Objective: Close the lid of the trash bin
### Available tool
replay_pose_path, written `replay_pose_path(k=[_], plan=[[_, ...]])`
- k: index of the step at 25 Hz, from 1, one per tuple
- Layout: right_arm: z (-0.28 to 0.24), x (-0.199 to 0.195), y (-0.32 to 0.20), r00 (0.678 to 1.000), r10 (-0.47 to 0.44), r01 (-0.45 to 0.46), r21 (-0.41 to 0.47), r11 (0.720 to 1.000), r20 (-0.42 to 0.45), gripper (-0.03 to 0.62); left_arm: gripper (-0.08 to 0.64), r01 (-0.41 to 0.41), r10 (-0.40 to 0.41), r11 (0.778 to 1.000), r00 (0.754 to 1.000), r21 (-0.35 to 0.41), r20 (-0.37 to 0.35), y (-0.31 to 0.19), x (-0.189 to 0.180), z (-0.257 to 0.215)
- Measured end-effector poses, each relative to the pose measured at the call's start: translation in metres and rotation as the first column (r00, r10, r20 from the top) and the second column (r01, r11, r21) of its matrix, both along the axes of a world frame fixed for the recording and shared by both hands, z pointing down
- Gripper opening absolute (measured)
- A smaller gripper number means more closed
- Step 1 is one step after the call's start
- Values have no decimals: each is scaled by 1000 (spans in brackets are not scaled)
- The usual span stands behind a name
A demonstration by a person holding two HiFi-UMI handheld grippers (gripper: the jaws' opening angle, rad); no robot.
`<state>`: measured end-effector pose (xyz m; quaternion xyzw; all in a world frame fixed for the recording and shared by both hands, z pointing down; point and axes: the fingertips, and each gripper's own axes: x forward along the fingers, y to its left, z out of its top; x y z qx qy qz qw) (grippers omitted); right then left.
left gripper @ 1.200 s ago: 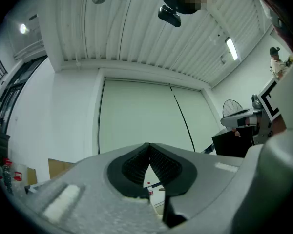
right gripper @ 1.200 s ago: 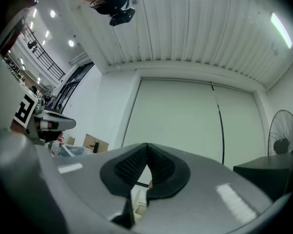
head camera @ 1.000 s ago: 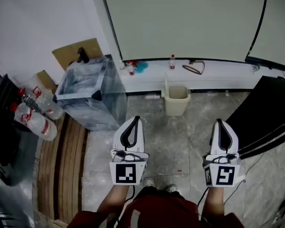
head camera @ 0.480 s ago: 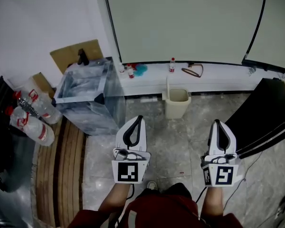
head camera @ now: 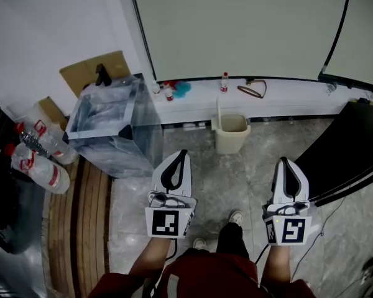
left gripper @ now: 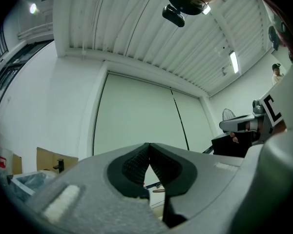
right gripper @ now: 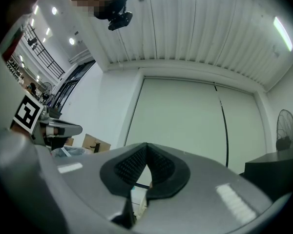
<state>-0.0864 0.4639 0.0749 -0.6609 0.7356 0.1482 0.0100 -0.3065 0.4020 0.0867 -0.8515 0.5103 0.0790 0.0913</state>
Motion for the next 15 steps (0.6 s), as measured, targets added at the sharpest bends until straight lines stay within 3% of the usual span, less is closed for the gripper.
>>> replay_pose_path(k=[15], plan=[[20,122,-119,999,16,-14,-39,999,35,0,5,6,-5,999,999,-43,32,-118,113,18]])
